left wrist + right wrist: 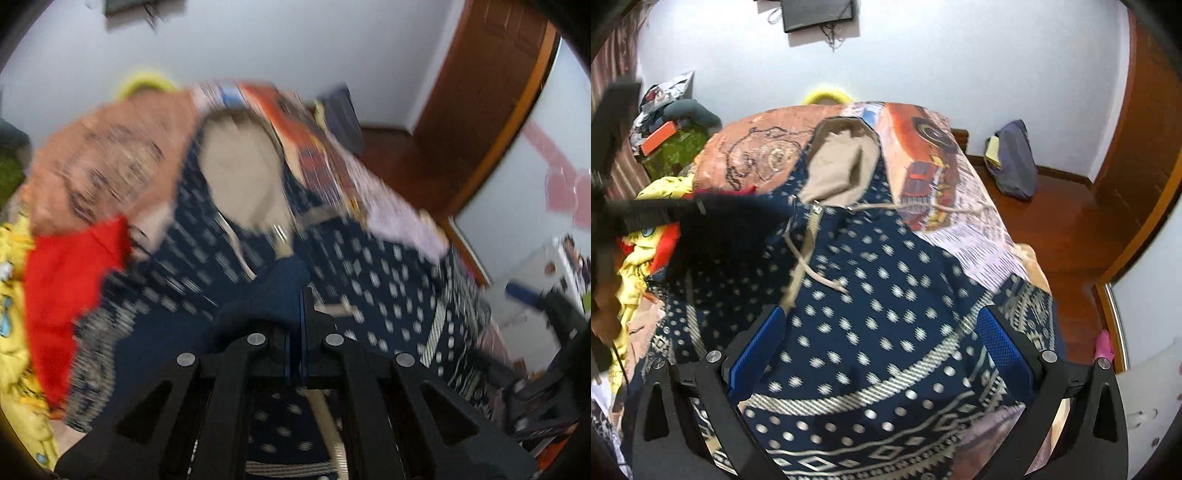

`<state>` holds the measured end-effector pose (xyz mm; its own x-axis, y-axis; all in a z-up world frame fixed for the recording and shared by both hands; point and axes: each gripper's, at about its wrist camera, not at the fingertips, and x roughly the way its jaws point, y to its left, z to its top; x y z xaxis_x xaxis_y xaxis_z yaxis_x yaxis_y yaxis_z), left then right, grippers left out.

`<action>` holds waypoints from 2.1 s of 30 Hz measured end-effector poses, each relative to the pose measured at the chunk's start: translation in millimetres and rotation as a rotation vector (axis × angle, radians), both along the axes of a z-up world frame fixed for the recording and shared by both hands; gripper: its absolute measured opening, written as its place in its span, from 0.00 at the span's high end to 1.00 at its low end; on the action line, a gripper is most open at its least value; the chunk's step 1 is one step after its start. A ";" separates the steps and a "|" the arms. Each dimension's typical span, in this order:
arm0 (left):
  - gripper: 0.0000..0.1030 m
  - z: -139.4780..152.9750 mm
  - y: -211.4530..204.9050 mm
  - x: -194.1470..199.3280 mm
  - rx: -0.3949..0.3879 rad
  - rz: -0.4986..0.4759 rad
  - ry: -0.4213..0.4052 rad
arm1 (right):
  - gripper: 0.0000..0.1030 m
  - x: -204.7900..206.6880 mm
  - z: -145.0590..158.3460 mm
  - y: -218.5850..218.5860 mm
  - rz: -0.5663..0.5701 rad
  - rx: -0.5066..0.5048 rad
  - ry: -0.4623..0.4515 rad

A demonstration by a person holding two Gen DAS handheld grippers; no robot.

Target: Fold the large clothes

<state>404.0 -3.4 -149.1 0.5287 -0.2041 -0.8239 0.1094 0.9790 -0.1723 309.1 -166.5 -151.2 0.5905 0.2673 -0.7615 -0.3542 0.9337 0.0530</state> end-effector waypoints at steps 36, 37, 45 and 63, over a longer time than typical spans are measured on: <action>0.34 -45.3 201.0 -133.7 0.093 0.207 0.079 | 0.01 -1.1 -38.7 131.7 0.266 -0.145 0.055; 0.34 -50.3 207.5 -136.2 0.085 0.217 0.086 | 0.02 0.4 -44.1 141.7 0.283 -0.167 0.059; 0.43 -91.1 238.6 -141.1 0.026 0.256 0.106 | 0.19 11.2 -75.3 184.6 0.344 -0.253 0.098; 0.90 -112.6 221.0 -119.9 -0.054 0.236 0.093 | 0.89 31.6 -36.1 152.0 0.255 -0.111 0.044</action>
<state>284.1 217.6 -261.7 0.4891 -0.1291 -0.8626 -0.1403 0.9645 -0.2239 340.7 -14.4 -187.3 0.4808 0.3167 -0.8176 -0.5778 0.8158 -0.0238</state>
